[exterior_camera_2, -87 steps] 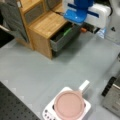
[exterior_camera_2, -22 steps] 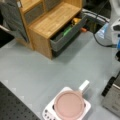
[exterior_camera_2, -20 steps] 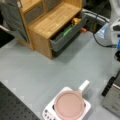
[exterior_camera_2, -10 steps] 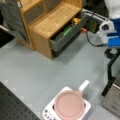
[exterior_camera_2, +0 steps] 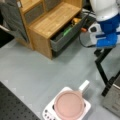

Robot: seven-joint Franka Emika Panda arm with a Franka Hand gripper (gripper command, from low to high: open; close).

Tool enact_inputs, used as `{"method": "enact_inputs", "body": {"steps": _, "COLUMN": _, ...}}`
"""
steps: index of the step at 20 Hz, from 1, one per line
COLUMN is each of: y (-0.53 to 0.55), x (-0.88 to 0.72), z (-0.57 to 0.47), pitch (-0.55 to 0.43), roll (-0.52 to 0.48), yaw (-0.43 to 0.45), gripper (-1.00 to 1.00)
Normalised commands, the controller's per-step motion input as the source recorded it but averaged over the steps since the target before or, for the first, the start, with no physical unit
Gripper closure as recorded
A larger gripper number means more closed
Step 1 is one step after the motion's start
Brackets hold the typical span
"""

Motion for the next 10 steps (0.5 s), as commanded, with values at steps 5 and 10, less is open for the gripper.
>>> {"method": "enact_inputs", "body": {"steps": 5, "y": -0.31, "x": 0.03, "z": -0.25, "pitch": -0.147, "roll": 0.001, "yaw": -0.051, "gripper": -1.0}}
{"method": "enact_inputs", "body": {"steps": 10, "y": -0.21, "x": 0.08, "z": -0.1, "pitch": -0.106, "roll": -0.013, "yaw": 0.037, "gripper": -1.0}}
